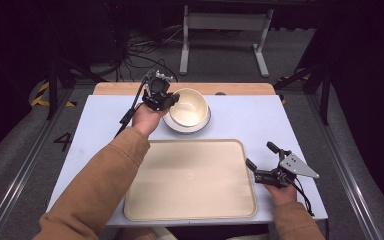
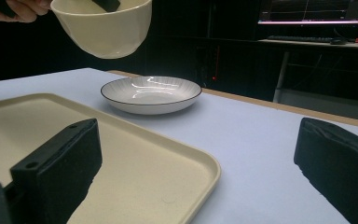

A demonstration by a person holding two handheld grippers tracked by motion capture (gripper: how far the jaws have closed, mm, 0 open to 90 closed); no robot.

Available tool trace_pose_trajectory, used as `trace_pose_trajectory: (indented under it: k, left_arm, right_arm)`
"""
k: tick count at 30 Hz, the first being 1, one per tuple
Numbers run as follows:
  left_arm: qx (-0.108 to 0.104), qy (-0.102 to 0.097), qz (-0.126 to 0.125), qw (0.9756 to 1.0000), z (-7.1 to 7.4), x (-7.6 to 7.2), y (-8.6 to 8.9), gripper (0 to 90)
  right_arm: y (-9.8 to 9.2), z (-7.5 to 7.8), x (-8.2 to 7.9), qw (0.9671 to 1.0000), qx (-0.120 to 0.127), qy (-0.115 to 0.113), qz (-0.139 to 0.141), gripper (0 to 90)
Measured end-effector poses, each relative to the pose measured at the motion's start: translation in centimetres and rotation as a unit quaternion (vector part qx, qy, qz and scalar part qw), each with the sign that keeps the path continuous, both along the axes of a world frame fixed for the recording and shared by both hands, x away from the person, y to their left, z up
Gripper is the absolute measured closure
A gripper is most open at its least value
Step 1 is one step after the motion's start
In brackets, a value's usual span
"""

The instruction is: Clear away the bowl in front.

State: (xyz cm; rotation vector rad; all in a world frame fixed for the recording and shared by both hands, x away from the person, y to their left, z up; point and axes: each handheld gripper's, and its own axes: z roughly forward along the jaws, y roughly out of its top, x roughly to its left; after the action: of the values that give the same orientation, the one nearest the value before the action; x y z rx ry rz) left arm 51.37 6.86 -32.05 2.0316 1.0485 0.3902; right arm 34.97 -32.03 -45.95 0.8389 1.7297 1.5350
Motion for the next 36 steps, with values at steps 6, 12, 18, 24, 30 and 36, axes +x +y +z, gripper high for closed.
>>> trace_pose_trajectory:
  k: [6, 12, 18, 24, 30, 36]
  left_arm:
    - [0.002, 0.000, -0.016, 0.9999, 0.0, -0.8, 0.2, 80.5]
    - [0.008, -0.009, -0.037, 0.9993, 0.4, -1.9, 0.3, 80.4]
    - [0.012, -0.004, -0.063, 0.9980, 0.6, -3.1, 0.3, 80.4]
    - [0.024, 0.001, -0.084, 0.9961, 0.8, -3.8, 0.3, 80.4]
    - [0.033, 0.005, -0.106, 0.9939, 0.9, -4.6, 0.4, 80.4]
    - [0.042, 0.003, -0.125, 0.9912, 1.0, -5.3, 0.1, 80.4]
  right_arm:
    - [0.0, 0.0, 0.0, 1.0000, 0.001, 0.000, 0.000, 1.2]
    - [0.0, 0.0, 0.0, 1.0000, 0.000, 0.000, 0.000, 1.2]
    - [0.0, 0.0, 0.0, 1.0000, 0.001, 0.000, 0.000, 1.2]
    - [0.0, 0.0, 0.0, 1.0000, 0.000, 0.000, 0.000, 1.2]
    - [0.0, 0.0, 0.0, 1.0000, 0.001, 0.000, 0.000, 1.2]
    - [0.0, 0.0, 0.0, 1.0000, 0.000, 0.000, 0.000, 1.2]
